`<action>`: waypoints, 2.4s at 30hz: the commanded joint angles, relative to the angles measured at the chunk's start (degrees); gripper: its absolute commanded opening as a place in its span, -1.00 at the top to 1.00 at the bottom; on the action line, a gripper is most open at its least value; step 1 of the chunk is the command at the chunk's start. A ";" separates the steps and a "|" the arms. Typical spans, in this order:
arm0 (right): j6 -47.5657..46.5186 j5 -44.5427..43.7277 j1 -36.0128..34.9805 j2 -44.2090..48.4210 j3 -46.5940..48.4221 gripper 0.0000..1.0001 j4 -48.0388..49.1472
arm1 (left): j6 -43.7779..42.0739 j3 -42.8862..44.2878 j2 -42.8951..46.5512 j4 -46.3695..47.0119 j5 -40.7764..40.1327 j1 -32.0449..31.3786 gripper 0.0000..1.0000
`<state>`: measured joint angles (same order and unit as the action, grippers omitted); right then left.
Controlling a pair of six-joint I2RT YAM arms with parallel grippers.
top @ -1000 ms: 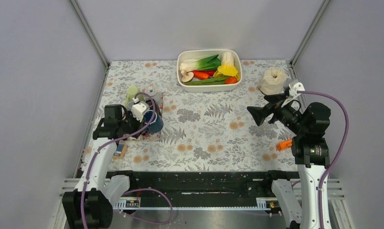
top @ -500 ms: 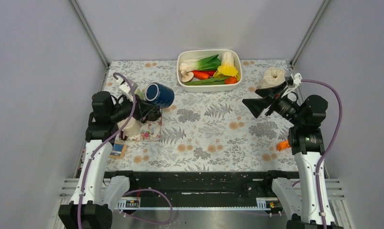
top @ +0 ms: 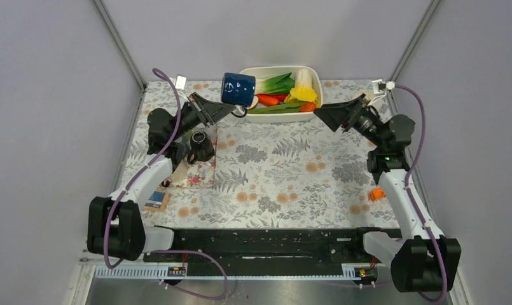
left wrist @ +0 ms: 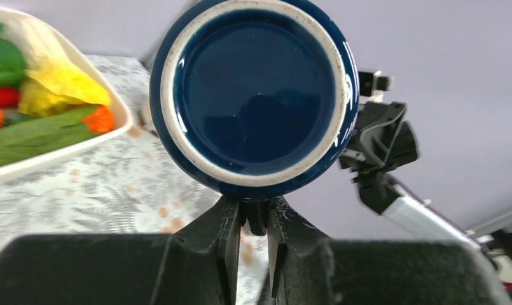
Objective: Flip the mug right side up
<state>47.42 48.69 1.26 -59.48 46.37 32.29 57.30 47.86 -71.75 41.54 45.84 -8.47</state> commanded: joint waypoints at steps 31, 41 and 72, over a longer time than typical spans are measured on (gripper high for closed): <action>7.38 -16.79 -28.98 -20.81 1.06 -0.57 22.58 | 15.94 -5.44 -12.57 40.70 -12.86 -14.74 1.00; 10.73 -17.90 -29.39 -22.67 0.83 -0.32 24.18 | 14.96 -5.87 -13.47 41.39 -12.25 -15.78 1.00; 2.74 -17.24 -25.09 -18.05 6.20 1.00 12.65 | 13.19 -7.88 -14.22 42.39 -10.71 -18.75 -0.65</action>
<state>56.21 32.56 -26.48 -80.73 47.35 47.62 71.22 40.62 -86.74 74.94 33.50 -25.93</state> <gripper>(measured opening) 0.268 0.597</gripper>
